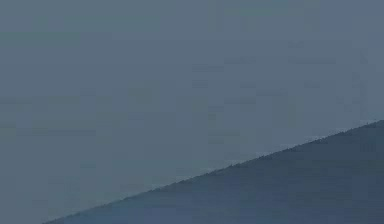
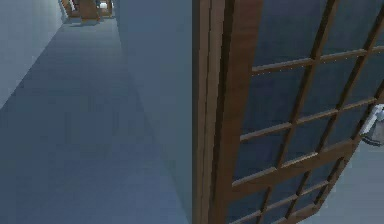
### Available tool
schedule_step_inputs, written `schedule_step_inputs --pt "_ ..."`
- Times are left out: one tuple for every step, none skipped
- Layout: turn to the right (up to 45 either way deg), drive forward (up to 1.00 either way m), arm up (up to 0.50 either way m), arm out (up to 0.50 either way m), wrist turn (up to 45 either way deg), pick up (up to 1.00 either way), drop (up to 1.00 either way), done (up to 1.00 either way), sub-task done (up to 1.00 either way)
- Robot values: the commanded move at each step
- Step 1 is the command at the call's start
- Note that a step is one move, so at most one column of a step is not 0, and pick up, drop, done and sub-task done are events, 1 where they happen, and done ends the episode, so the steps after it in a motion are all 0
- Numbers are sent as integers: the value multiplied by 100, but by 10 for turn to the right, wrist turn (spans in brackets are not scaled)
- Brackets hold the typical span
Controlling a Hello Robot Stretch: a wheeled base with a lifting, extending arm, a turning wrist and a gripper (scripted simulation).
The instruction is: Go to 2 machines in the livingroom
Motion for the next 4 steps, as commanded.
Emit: schedule_step_inputs --pt "0 50 0 0 0 0 0 0 0" --pt "450 0 0 0 0 0 0 0 0" --pt "210 0 0 0 0 0 0 0 0" --pt "0 100 0 0 0 0 0 0 0"
